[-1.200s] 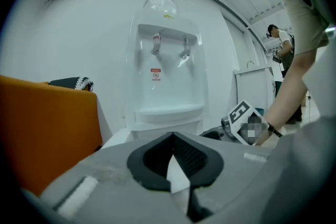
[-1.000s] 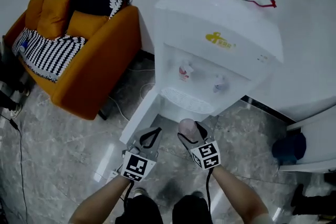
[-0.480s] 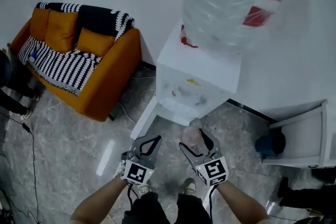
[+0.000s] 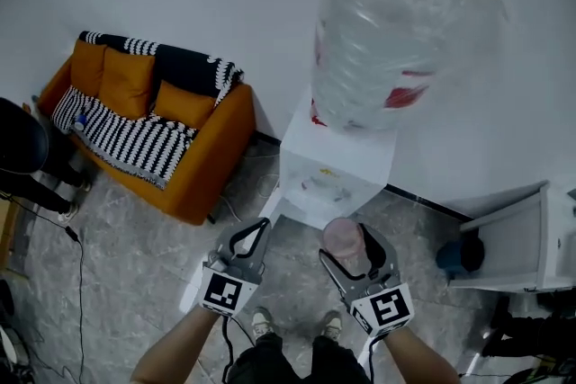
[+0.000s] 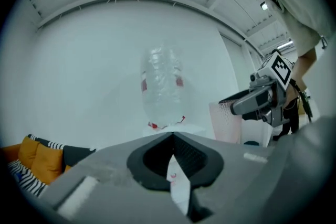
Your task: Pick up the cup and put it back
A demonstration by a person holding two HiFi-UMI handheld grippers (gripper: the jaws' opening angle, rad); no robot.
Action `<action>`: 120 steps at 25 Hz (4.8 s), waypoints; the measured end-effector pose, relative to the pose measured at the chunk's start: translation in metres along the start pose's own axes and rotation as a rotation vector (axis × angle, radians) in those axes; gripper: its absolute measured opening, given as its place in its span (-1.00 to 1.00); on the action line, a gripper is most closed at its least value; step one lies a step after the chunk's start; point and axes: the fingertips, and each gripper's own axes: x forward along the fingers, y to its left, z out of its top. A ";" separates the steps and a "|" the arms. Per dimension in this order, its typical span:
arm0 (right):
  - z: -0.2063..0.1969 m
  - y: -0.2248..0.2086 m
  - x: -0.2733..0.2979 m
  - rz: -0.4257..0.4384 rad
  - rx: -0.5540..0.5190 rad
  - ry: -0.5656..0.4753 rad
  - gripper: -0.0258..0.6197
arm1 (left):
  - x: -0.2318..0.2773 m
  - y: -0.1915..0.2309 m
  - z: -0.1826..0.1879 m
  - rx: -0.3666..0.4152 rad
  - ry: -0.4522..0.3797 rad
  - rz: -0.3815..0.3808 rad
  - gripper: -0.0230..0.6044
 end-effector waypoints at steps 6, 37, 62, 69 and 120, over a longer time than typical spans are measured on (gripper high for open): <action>0.102 0.017 -0.040 0.022 -0.066 -0.118 0.19 | -0.030 -0.010 0.092 0.003 -0.049 0.003 -0.92; 0.117 0.009 -0.069 0.023 -0.077 -0.111 0.20 | -0.058 -0.049 0.131 -0.075 0.019 0.096 -0.92; -0.132 -0.034 0.108 -0.005 0.147 0.116 0.20 | 0.040 -0.012 -0.079 -0.127 0.161 0.041 -0.92; -0.213 -0.039 0.149 -0.020 0.186 0.187 0.20 | 0.061 -0.009 -0.153 -0.177 0.223 0.028 -0.92; -0.240 -0.067 0.155 -0.121 0.240 0.262 -0.24 | 0.072 0.028 -0.167 -0.207 0.269 0.068 -0.92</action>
